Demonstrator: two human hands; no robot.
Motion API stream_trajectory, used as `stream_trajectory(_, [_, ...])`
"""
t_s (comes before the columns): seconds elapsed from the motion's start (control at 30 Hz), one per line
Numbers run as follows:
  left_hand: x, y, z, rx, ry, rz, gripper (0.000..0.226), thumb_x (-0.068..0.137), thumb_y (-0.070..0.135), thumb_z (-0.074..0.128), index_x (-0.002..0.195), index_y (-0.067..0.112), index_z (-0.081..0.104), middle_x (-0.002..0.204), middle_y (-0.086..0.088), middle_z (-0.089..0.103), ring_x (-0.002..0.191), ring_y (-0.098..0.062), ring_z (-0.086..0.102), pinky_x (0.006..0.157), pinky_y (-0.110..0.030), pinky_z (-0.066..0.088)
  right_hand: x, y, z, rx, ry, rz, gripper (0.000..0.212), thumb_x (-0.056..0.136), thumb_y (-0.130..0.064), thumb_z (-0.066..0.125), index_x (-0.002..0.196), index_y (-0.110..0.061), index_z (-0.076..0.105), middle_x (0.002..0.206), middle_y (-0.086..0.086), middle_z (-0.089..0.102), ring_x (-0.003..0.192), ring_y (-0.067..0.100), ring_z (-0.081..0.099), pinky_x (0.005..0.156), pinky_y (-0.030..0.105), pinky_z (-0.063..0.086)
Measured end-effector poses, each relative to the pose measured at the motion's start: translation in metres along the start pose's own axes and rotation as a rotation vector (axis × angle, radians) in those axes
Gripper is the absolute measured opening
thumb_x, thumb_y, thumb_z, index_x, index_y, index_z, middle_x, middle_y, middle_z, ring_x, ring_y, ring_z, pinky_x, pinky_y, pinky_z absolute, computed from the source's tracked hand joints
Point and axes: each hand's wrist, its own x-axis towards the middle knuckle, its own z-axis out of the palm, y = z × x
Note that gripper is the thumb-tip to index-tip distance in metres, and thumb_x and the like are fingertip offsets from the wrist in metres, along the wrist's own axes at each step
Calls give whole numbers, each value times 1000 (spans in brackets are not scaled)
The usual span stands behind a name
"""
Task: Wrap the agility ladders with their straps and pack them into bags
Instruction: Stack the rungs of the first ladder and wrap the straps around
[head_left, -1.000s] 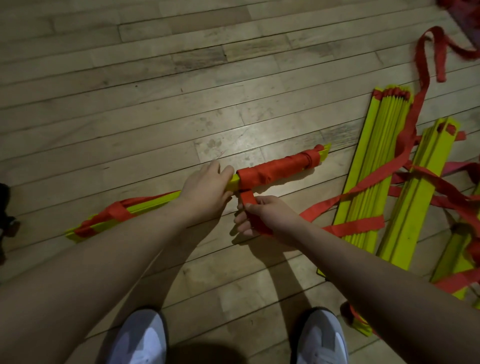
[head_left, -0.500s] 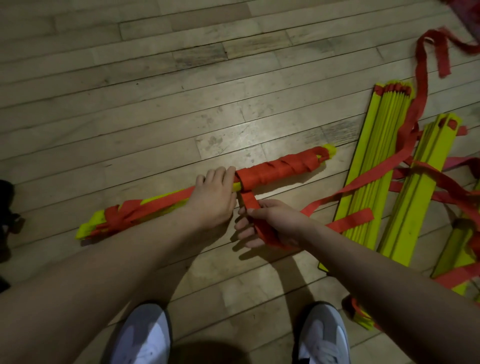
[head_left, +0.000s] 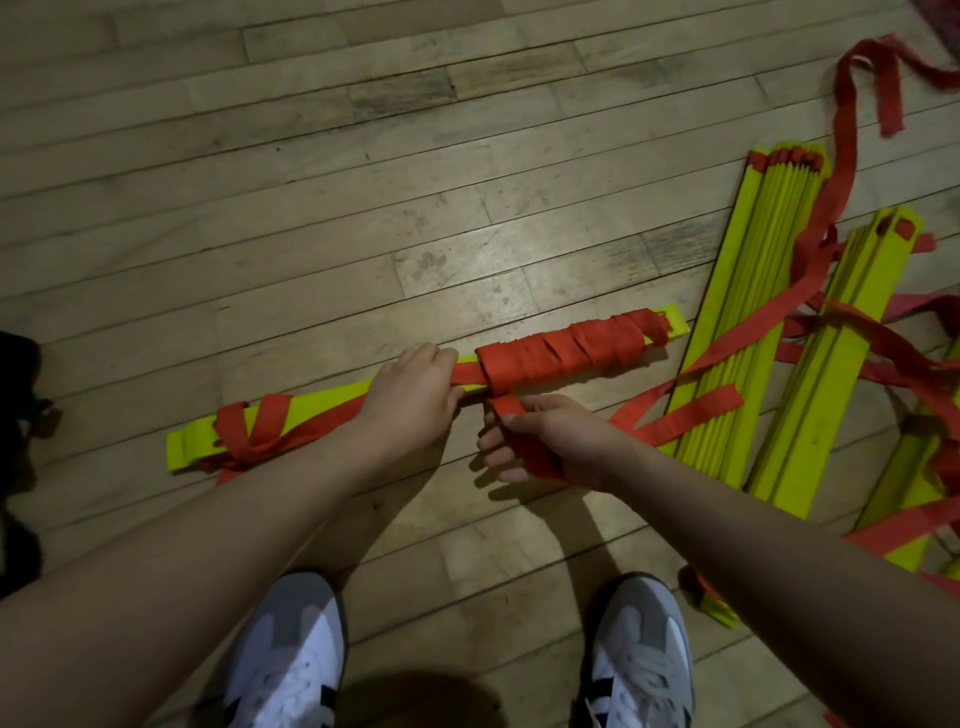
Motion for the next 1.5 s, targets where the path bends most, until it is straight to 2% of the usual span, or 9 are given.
stream_trajectory(0.2, [11,3,-5,172,-26,90,64,93,35,56,144,9,29,124,-12,43,115,-30,42,88,-39,39,3,-3,-1,-8,-14,49,16,101,-7,42,109,-1,53,89,13,68,73,20,68,65,29,58])
stream_trajectory(0.4, [36,1,-18,267,30,124,35,92,15,51,125,6,42,117,-12,44,108,-29,45,70,-33,35,5,-16,-2,-7,-25,45,16,102,-8,38,107,-3,52,87,13,69,72,21,67,64,31,57])
stream_trajectory(0.5, [38,-3,-15,297,43,158,43,96,14,45,136,1,35,124,-15,42,113,-30,44,81,-37,43,6,-15,2,-9,-40,42,20,104,-13,36,108,-4,53,88,13,69,71,20,68,64,30,57])
stream_trajectory(0.67, [7,7,11,147,38,142,64,97,38,34,150,4,23,144,-25,33,125,-40,39,102,-45,35,10,-9,5,-9,27,29,23,104,-13,35,95,-8,55,78,10,66,62,17,65,59,29,55])
stream_trajectory(0.83, [-12,-1,19,140,9,74,76,90,17,51,154,15,10,138,-15,42,123,-34,42,99,-40,38,5,-1,3,-18,96,38,22,103,-10,36,91,-6,54,73,12,65,59,19,63,58,32,50])
stream_trajectory(1.0, [-6,-1,6,77,-10,-17,60,98,33,49,147,9,24,139,-10,45,126,-29,41,96,-40,39,3,4,3,-91,153,5,23,104,-14,39,92,-4,56,69,10,66,54,17,61,50,27,51])
stream_trajectory(1.17, [-4,4,-1,102,-13,-65,50,95,30,55,139,14,38,130,-6,50,122,-27,44,80,-37,44,-1,0,6,-182,184,-58,25,103,-15,39,88,-3,55,68,11,63,53,17,58,50,25,49])
stream_trajectory(1.4, [20,5,-17,152,3,-112,44,91,29,61,129,12,46,126,-9,50,118,-29,45,82,-39,43,-1,-13,8,-166,175,-77,26,103,-16,39,86,-4,53,66,11,65,55,18,61,52,26,52])
stream_trajectory(1.5, [31,0,-25,285,69,-78,44,91,15,58,132,10,43,126,-11,46,117,-30,43,86,-38,42,0,-15,10,-183,98,-75,24,104,-18,38,90,-5,53,68,10,67,60,19,64,60,29,51])
